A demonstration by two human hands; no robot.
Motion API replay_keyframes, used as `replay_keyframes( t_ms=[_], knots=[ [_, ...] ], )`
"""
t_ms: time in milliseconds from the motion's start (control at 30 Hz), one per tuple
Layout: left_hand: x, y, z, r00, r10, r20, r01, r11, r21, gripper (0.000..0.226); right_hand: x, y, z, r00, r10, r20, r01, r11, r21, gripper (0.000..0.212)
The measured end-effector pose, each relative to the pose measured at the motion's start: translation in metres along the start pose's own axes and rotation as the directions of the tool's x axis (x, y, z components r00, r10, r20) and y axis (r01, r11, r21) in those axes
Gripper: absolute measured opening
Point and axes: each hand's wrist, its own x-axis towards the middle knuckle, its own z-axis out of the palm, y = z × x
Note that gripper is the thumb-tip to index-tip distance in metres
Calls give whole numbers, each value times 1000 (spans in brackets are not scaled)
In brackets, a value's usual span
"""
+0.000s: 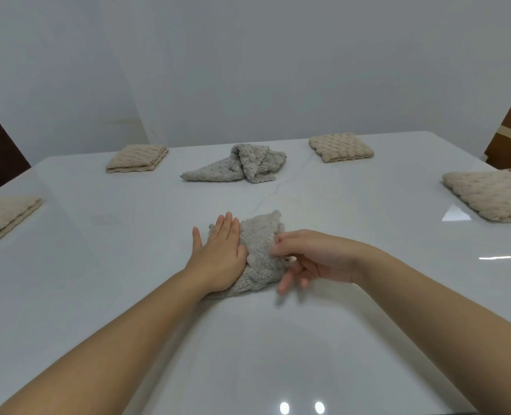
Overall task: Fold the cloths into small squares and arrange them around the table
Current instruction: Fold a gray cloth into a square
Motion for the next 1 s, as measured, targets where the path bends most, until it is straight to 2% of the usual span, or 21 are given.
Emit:
replay_keyframes(
  t_ms=[100,167,300,400,500,600,700,767,833,900,1000],
  knots=[
    [5,0,-5,997,-17,69,16,1000,18,60,2,-1,6,996,23,83,-17,997,-75,12],
    [7,0,-8,995,-20,102,17,999,30,60,4,0,9,991,16,136,-10,999,-44,18],
    [8,0,-10,991,-21,135,16,999,37,60,8,-1,10,990,8,141,7,994,-106,46],
    [6,-1,-9,993,-13,118,9,999,34,59,8,-4,10,992,4,128,11,993,-116,38],
    [3,-1,-2,999,0,47,0,1000,9,59,6,-6,11,995,12,103,10,977,-212,31],
    [1,-1,3,1000,3,-23,-3,1000,8,59,6,-7,8,998,4,55,7,981,-192,20],
    [1,0,3,1000,5,-26,-4,1000,30,60,5,-8,7,1000,28,7,-25,961,-275,9],
    [2,-1,0,1000,0,11,0,999,49,60,5,-7,8,1000,20,18,-15,964,-267,16],
    [5,-1,-4,997,-4,72,0,998,57,60,6,-4,9,996,21,85,-6,985,-175,28],
    [8,0,-9,993,-9,118,3,999,49,61,6,0,8,997,10,79,2,989,-148,28],
    [8,0,-9,993,-8,115,1,998,60,62,7,0,5,999,-13,51,20,989,-143,26]
  ],
)
